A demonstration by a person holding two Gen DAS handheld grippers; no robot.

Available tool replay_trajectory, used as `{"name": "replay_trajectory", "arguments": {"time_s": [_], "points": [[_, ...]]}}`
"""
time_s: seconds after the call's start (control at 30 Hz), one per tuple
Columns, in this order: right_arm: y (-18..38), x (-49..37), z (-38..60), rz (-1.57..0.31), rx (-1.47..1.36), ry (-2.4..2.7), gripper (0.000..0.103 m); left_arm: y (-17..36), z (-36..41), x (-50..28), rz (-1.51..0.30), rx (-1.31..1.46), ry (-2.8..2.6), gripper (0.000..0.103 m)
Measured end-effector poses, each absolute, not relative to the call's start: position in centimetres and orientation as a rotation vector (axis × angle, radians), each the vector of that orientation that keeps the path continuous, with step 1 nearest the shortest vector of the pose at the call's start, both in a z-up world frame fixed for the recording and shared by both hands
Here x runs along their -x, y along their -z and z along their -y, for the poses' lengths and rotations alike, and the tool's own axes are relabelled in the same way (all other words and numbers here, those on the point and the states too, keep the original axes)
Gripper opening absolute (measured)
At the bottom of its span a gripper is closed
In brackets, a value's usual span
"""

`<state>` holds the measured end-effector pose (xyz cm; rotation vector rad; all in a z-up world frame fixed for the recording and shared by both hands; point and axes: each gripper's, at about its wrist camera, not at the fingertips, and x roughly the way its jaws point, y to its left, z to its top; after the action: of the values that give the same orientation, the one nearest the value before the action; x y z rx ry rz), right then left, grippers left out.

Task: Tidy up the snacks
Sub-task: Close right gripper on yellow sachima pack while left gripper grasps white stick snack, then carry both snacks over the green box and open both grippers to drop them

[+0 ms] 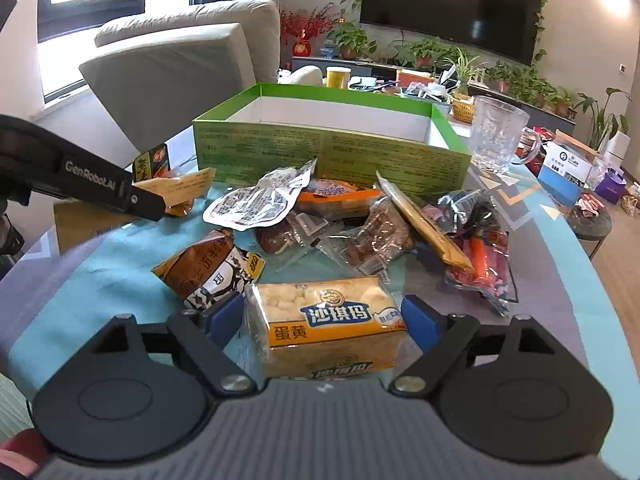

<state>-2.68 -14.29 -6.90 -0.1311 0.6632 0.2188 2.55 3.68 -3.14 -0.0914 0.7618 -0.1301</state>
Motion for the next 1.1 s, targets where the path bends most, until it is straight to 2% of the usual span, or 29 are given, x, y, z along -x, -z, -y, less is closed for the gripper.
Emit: {"name": "replay_trajectory", "arguments": {"time_s": [0.37,0.4,0.5,0.53,0.67,0.73,1.1], "points": [[3.8,3.3,15.0,-0.552,0.088,-0.220,0.042,1.7,-3.9,-1.8,-0.709,0.072,0.142,0.011],[3.7,3.2,15.0,-0.549,0.087,-0.219,0.042,2.1,-3.9,-2.0,-0.729,0.071,0.142,0.015],[3.9,3.2,15.2,-0.555,0.075,-0.218,0.042,4.3,-3.6,-2.8,-0.837,0.076,0.173,0.044],[4.0,3.1,15.3,-0.561,0.069,-0.219,0.042,5.1,-3.4,-3.0,-0.865,0.076,0.180,0.045],[4.3,2.9,15.5,-0.578,0.053,-0.217,0.042,6.6,-3.2,-3.7,-0.878,0.045,0.124,0.040],[4.3,2.9,15.5,-0.577,0.054,-0.218,0.042,6.6,-3.5,-3.7,-0.879,0.056,0.147,0.018],[3.0,2.4,15.8,-0.528,0.047,-0.218,0.042,2.8,-3.9,-2.4,-0.730,0.097,0.170,0.013]]}}
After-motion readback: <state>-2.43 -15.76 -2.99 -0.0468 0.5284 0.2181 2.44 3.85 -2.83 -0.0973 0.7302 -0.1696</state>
